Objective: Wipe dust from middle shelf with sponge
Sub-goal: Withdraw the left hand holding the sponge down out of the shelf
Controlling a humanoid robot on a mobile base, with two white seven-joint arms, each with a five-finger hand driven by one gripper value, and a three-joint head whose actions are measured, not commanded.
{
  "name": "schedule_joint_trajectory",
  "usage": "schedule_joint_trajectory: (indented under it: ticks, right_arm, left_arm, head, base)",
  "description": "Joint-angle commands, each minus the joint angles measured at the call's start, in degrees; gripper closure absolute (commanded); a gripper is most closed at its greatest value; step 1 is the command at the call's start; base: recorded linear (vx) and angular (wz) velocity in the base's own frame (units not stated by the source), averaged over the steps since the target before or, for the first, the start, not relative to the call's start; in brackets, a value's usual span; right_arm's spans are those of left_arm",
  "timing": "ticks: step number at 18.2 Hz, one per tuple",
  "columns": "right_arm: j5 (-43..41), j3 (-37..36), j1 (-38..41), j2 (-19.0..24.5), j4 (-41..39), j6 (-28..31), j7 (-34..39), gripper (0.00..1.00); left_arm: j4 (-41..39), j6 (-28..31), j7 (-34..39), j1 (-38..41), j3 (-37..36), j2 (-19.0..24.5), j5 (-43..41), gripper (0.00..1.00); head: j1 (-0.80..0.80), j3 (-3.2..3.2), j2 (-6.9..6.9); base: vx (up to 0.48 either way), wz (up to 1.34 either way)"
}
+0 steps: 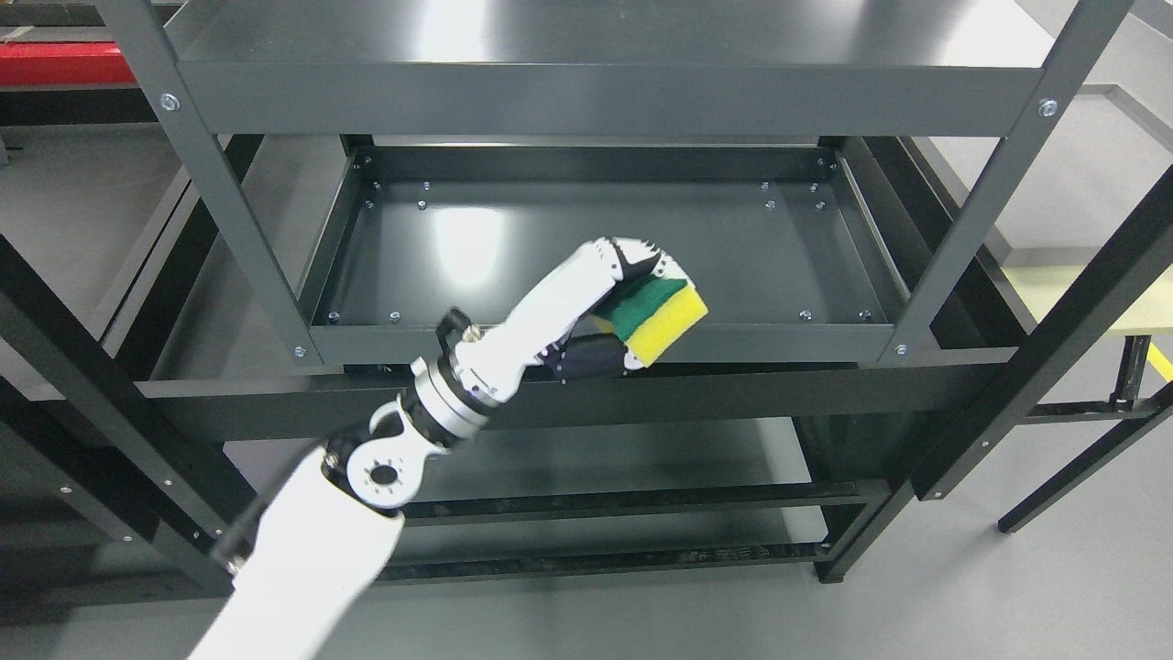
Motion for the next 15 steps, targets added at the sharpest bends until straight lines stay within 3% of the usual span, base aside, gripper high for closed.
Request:
schedule_joint_trajectory:
  ticks: [1, 5, 8, 12, 15]
  right_arm:
    - [0.00, 0.00, 0.00, -1.00, -1.00, 0.01, 0.03, 0.00]
    - [0.00, 0.00, 0.00, -1.00, -1.00, 0.01, 0.03, 0.00]
    - [0.00, 0.00, 0.00, -1.00, -1.00, 0.01, 0.03, 0.00]
    - [0.00, 0.00, 0.00, -1.00, -1.00, 0.01, 0.03, 0.00]
    - [0.00, 0.00, 0.00, -1.00, -1.00, 0.01, 0.03, 0.00]
  left_arm:
    - [4.19, 8.61, 9.53, 11.52, 10.86, -5.71, 2.91, 0.87]
    - [-2.38, 12.04, 11.49, 14.85, 22.58, -5.71, 3.35, 0.90]
    - [-16.51, 24.15, 12.02, 19.85, 27.42, -5.71, 8.70, 0.90]
    - [-23.83, 24.10, 12.28, 27.32, 27.25, -5.71, 8.71, 0.89]
    - [-23.94, 20.67, 12.64, 31.55, 30.14, -5.71, 8.71, 0.90]
  head:
    - [0.00, 0.00, 0.00]
    - [0.00, 0.00, -0.01]
    - [0.00, 0.00, -0.01]
    - [0.00, 0.00, -0.01]
    - [0.00, 0.00, -0.01]
  base:
    - [0.000, 0.00]
    - [0.000, 0.00]
    - [0.000, 0.00]
    - [0.000, 0.00]
    - [0.007, 0.01]
